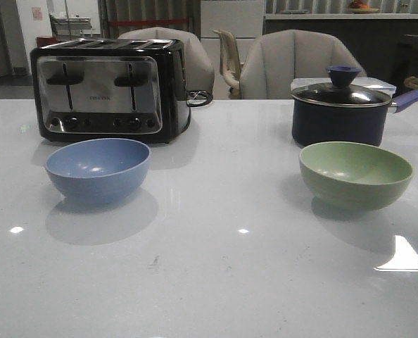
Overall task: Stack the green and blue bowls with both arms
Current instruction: 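Grip the rim of the pale green bowl with the right gripper and lift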
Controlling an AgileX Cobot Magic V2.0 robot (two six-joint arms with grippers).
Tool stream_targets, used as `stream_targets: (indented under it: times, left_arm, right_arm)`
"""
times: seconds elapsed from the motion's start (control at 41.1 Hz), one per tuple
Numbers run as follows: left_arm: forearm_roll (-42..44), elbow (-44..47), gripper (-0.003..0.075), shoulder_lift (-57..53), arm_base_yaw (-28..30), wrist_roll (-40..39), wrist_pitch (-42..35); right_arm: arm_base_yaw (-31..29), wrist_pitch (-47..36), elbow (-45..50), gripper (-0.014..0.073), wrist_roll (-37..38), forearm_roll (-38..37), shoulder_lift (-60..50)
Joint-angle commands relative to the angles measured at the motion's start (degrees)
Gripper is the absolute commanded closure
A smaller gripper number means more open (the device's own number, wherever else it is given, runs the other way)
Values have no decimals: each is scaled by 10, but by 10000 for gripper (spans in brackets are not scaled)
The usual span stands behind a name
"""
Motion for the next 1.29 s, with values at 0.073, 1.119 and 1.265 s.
stream_targets:
  times: [0.073,1.119,1.265]
  left_arm:
    - [0,-16,618,8,-1,-4,-52]
    - [0,-16,619,8,-1,-4,-52]
    - [0,-16,619,8,-1,-4,-52]
  right_arm:
    - [-2,-26,-84,58,-3,20,96]
    - [-2,-67,-300,279,-5,20,444]
    - [-2,-64,-303,390,-5,20,444]
